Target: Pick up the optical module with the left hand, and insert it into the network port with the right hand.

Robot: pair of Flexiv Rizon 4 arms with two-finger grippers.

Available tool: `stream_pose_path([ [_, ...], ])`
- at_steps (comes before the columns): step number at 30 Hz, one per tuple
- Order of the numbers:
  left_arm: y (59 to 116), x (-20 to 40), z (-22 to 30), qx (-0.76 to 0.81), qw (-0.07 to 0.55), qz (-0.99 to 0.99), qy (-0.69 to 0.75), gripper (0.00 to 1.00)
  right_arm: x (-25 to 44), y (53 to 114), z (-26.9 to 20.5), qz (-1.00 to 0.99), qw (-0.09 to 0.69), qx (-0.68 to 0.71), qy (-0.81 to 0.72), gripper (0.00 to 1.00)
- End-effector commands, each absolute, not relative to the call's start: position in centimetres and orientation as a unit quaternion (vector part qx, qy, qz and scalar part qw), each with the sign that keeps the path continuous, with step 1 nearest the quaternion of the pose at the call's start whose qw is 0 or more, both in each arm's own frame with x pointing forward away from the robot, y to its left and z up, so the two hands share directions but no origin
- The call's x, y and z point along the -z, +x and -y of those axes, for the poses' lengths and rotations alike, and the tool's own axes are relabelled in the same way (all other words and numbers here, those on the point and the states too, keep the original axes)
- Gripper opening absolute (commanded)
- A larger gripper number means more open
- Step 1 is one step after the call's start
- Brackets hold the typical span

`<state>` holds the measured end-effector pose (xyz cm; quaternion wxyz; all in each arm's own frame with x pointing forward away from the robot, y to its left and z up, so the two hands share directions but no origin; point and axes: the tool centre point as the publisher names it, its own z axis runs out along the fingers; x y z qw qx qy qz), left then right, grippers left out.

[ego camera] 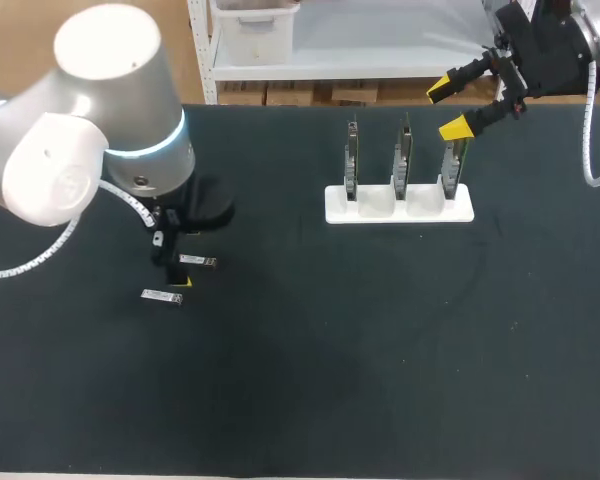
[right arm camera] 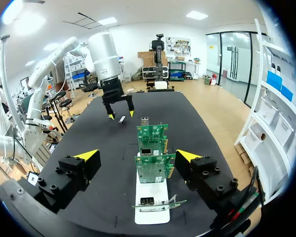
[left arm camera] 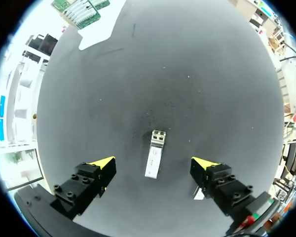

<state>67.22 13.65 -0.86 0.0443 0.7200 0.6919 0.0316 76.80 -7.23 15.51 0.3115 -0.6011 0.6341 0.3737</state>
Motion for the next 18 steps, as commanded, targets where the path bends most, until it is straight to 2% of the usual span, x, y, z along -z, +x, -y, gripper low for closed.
stream_pose_path([
  [1, 67.65, 1.13, -13.53, -0.028, 0.037, -0.691, 0.722, 1.0, -15.5, 76.81, 7.25, -0.634, 0.312, -0.374, -0.601, 1.0],
  [2, 67.64, 1.21, -13.56, -0.027, 0.035, -0.689, 0.723, 1.0, -15.5, 76.81, 7.25, -0.634, 0.312, -0.374, -0.601, 1.0],
  [3, 67.64, 1.26, -13.59, -0.027, 0.035, -0.689, 0.723, 0.83, -15.5, 76.81, 7.25, -0.634, 0.312, -0.374, -0.601, 1.0],
  [4, 67.65, 1.3, -13.61, -0.026, 0.033, -0.689, 0.724, 0.72, -15.5, 76.81, 7.25, -0.634, 0.312, -0.374, -0.601, 1.0],
  [5, 67.65, 1.35, -13.64, -0.024, 0.032, -0.688, 0.725, 0.48, -15.5, 76.81, 7.25, -0.634, 0.312, -0.374, -0.601, 1.0],
  [6, 67.66, 1.43, -13.69, -0.025, 0.031, -0.687, 0.725, 0.0, -15.5, 76.81, 7.25, -0.634, 0.312, -0.374, -0.601, 1.0],
  [18, 67.65, 1.89, -13.83, -0.018, 0.022, -0.687, 0.726, 0.0, -15.5, 76.81, 7.25, -0.634, 0.312, -0.374, -0.601, 1.0],
])
